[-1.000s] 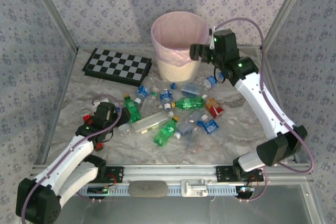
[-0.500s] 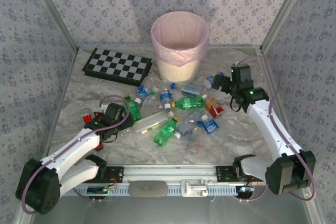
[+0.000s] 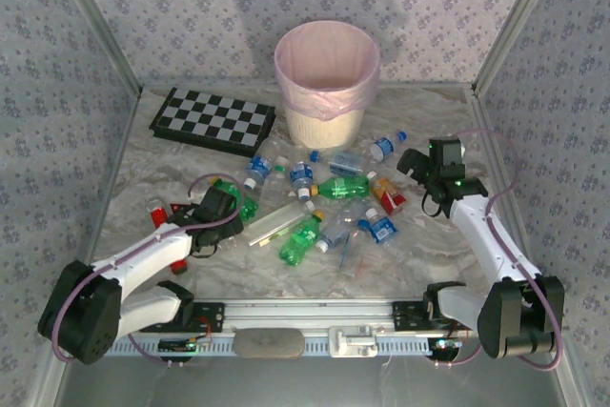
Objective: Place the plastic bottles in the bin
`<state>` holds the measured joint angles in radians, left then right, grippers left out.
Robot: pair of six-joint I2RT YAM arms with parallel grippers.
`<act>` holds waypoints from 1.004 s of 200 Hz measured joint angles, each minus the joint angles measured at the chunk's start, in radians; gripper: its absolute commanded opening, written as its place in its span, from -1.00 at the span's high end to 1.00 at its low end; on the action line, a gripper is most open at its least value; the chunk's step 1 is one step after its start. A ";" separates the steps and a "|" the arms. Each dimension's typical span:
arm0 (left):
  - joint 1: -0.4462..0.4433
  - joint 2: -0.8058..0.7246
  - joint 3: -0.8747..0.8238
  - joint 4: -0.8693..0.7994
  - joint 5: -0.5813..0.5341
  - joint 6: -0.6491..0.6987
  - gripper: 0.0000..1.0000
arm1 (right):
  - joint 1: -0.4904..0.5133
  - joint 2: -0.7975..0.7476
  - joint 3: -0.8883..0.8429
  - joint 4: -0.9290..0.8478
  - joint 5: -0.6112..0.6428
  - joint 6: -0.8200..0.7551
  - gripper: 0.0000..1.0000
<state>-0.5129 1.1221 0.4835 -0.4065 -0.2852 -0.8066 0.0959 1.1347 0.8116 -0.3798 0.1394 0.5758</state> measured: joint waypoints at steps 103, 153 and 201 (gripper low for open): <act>0.000 -0.023 0.000 0.032 -0.044 -0.016 0.17 | 0.037 0.031 -0.013 0.048 -0.015 0.077 -0.98; 0.008 -0.131 0.103 -0.044 -0.072 0.033 0.20 | 0.126 0.031 -0.015 0.055 0.015 0.095 -0.98; 0.011 -0.109 0.436 -0.037 -0.058 0.166 0.21 | 0.200 0.031 -0.067 0.091 0.050 0.106 -0.98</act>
<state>-0.5014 1.0134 0.9195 -0.4431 -0.3435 -0.6411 0.2955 1.1652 0.7444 -0.2886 0.1890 0.6815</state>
